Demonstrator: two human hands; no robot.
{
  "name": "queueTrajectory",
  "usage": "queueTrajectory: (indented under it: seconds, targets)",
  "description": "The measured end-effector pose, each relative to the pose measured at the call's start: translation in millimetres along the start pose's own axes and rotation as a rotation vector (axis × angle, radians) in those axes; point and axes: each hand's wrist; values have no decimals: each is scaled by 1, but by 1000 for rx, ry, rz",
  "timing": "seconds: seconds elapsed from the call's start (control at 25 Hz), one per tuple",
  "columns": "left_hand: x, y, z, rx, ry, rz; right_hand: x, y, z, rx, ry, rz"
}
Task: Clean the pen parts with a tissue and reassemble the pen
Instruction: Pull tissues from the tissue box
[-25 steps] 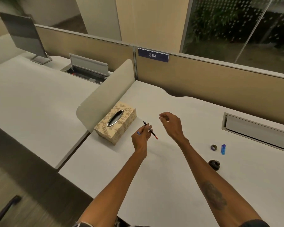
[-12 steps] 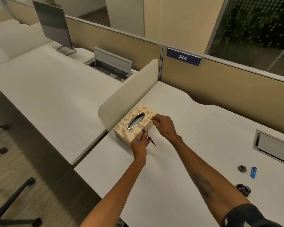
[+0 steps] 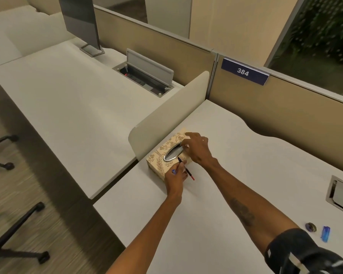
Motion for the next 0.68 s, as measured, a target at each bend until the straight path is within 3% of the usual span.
queueTrajectory:
  seconds: [0.28,0.44,0.68]
  targets:
    - [-2,7,-2,14,-26,2,17,31,10,148,-210,-216]
    - [-1,11,-3,9,-8,-2,20,41,10,247,-229,-240]
    - [0,13,-3,19,41,11,24,49,5,421,-242,-444]
Point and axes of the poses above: each hand's wrist, its own y-axis towards the middle knuckle, its own z-axis out of the palm, x = y × z, and after that the axes turned 2 degrees about y, right-handed
